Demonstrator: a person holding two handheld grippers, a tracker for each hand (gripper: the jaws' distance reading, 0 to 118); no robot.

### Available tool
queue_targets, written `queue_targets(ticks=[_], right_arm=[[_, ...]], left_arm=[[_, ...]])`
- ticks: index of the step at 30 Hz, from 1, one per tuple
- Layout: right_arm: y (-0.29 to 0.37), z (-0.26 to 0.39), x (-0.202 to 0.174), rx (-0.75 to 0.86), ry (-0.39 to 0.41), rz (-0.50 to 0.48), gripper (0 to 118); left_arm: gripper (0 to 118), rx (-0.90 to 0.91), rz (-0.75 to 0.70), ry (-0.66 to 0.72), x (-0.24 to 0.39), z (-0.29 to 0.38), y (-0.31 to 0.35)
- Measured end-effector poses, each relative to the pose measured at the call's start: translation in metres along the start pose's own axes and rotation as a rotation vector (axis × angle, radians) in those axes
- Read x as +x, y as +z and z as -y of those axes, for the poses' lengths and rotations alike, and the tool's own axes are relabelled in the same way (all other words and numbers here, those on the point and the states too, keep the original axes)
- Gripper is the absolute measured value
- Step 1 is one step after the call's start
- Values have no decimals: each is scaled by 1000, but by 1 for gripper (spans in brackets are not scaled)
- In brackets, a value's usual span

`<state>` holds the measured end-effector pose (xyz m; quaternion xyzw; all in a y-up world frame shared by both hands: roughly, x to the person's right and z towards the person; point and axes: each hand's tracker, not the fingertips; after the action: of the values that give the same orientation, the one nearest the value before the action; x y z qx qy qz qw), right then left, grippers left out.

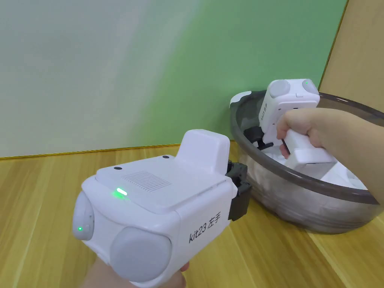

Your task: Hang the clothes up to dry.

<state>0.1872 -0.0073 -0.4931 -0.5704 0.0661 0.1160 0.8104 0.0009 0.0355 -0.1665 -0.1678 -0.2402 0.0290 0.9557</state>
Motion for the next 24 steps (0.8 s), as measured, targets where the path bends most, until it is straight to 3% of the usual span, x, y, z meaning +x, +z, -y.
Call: queue_targets(ticks=[1,3,4,5,7,10,15,19,21,22,24], right_arm=[[5,2,3,68,24,16,101],[9,-1,4,31,10,-3,98],[15,0,2,35,39,23,90],[20,1,2,42,41,17,71],[27,7,4,84,42,86,11],[26,19,13,97,16,-19,11],[61,33,37,214,-150,-72,11],[140,41,47,356,-140,-55,11],[189,50,57,458,-185,-160,11],[216,53,62,481,-234,-172,11],[267,60,67,556,-244,-182,11]], left_arm=[[0,-10,5,6,-1,3,-2],[0,-28,0,10,0,7,-4],[0,-32,3,11,0,7,-4],[0,-34,5,12,1,8,-3],[0,-22,5,17,4,6,-1],[0,-14,8,24,8,1,4],[0,-6,-7,10,13,-8,18],[0,19,-35,16,21,-23,38],[0,41,-55,2,27,-33,51],[0,57,-54,-6,32,-39,59],[0,80,-65,-14,40,-48,73]])
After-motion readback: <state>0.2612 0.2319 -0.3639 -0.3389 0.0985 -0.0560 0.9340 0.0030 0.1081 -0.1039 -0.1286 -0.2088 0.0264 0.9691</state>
